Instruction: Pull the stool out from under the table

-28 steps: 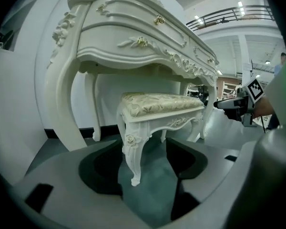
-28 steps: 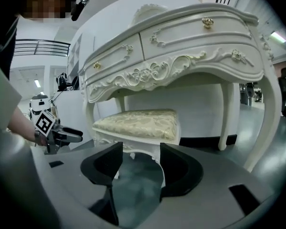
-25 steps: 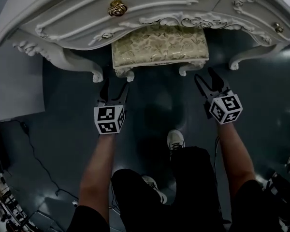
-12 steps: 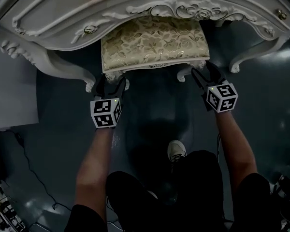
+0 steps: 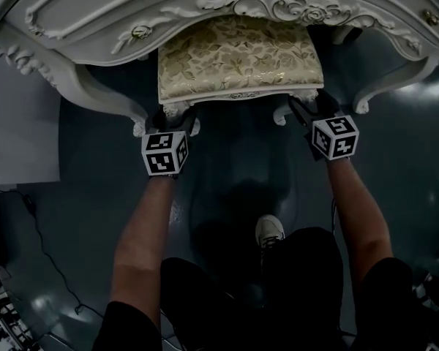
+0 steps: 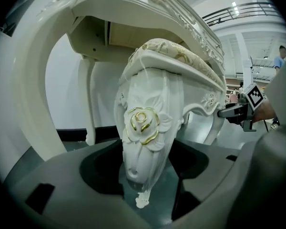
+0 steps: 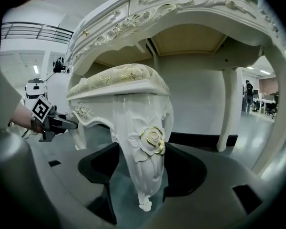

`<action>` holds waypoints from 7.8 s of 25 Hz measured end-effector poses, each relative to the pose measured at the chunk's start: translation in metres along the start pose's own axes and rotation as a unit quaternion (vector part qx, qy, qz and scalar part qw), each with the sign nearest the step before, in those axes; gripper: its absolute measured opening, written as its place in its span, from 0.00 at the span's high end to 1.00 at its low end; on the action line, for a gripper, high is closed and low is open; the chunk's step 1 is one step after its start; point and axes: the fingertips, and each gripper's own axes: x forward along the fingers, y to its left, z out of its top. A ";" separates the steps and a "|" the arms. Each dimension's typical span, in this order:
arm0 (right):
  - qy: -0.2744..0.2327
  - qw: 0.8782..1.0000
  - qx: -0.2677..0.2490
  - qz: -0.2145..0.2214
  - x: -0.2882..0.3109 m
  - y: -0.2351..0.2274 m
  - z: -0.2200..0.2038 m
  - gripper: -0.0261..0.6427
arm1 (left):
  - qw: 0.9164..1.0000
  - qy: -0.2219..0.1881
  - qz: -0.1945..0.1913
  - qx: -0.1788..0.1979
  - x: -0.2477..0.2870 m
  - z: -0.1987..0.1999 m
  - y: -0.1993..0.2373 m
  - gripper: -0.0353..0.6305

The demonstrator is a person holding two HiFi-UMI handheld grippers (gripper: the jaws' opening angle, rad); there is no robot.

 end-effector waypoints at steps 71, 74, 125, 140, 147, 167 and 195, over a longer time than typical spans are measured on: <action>0.080 0.997 0.013 -0.010 -0.012 0.004 -0.005 0.53 | 0.999 0.039 0.001 -0.020 -0.008 -0.006 -0.001 0.57; 0.078 0.997 0.014 -0.008 -0.011 0.004 -0.005 0.53 | 0.999 0.039 0.004 -0.018 -0.010 -0.005 -0.001 0.57; 0.106 0.994 0.021 0.001 -0.011 0.007 -0.002 0.53 | 0.997 0.074 -0.010 -0.019 -0.014 -0.006 -0.002 0.57; 0.115 0.993 0.020 0.011 -0.012 0.005 -0.001 0.53 | 0.996 0.090 -0.011 -0.027 -0.019 -0.008 -0.006 0.57; 0.115 0.993 0.025 0.009 -0.014 0.007 -0.001 0.53 | 0.995 0.098 -0.009 -0.029 -0.019 -0.009 -0.004 0.57; 0.119 0.992 0.024 0.017 -0.012 0.008 -0.004 0.52 | 0.995 0.099 -0.022 -0.020 -0.018 -0.012 -0.003 0.57; 0.233 0.961 0.009 0.148 -0.102 0.036 0.192 0.92 | 0.978 0.182 0.031 -0.092 -0.151 0.158 -0.021 0.94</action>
